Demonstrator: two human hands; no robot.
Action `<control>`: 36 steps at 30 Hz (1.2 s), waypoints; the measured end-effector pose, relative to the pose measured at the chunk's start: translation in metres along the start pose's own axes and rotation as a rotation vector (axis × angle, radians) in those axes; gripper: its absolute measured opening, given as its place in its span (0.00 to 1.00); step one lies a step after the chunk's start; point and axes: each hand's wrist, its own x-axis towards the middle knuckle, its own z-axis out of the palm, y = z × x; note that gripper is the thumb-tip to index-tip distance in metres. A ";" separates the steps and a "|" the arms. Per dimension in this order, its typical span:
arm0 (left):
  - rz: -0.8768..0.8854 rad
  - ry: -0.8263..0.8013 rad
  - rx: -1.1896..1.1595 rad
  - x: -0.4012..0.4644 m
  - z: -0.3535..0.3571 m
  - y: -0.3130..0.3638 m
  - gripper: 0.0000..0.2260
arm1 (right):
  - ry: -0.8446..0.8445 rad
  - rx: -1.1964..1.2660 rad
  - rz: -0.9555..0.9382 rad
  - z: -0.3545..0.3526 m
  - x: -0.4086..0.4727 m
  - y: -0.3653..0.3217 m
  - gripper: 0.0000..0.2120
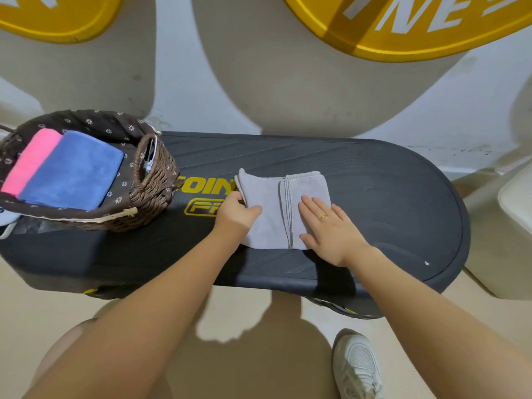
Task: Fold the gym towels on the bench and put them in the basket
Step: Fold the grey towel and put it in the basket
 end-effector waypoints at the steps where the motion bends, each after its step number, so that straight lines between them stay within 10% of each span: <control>1: 0.030 -0.025 -0.037 -0.003 0.004 0.005 0.11 | -0.013 -0.011 0.023 0.002 0.001 -0.001 0.30; 7: 0.055 -0.232 -0.273 -0.017 0.041 0.040 0.16 | -0.047 0.043 0.061 0.004 0.009 -0.009 0.30; 15: 0.031 -0.252 -0.196 -0.023 0.088 0.037 0.23 | 0.291 1.461 0.432 -0.022 0.008 0.013 0.17; 29: 0.071 -0.277 -0.339 -0.040 0.087 0.032 0.18 | 0.272 1.062 0.500 -0.027 0.010 -0.007 0.13; 36: 0.057 -0.328 -0.465 -0.021 0.062 0.036 0.13 | 0.428 0.019 0.242 -0.049 -0.003 -0.025 0.20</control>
